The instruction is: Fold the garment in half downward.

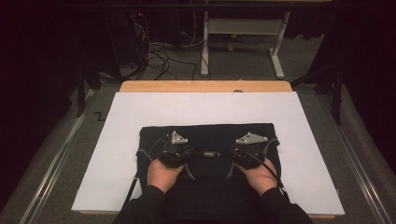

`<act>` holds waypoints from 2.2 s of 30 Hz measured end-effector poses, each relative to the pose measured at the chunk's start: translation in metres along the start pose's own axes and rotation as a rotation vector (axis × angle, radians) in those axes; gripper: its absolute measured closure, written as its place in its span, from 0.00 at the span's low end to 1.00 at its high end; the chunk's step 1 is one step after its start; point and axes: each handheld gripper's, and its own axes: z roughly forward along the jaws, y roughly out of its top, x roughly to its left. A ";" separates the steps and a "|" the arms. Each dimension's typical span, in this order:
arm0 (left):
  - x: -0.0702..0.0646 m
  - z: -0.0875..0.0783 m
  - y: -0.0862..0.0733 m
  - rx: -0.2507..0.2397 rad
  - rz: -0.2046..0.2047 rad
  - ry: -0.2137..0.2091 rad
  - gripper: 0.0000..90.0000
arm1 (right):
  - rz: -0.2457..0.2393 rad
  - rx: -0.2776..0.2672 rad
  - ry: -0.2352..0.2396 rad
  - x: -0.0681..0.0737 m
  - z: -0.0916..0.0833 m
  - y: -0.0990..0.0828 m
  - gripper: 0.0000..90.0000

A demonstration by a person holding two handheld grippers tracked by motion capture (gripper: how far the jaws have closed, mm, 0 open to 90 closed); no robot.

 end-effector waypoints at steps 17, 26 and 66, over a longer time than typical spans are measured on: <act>-0.009 -0.044 -0.028 -0.156 0.038 -0.060 0.80 | -0.052 -0.213 0.059 0.016 -0.049 -0.020 0.90; -0.021 -0.060 -0.041 -0.185 0.065 -0.095 0.80 | -0.076 -0.260 0.063 0.025 -0.066 -0.035 0.90; -0.068 -0.105 -0.096 -0.205 0.111 -0.193 0.59 | -0.084 -0.319 0.134 0.046 -0.136 -0.094 0.78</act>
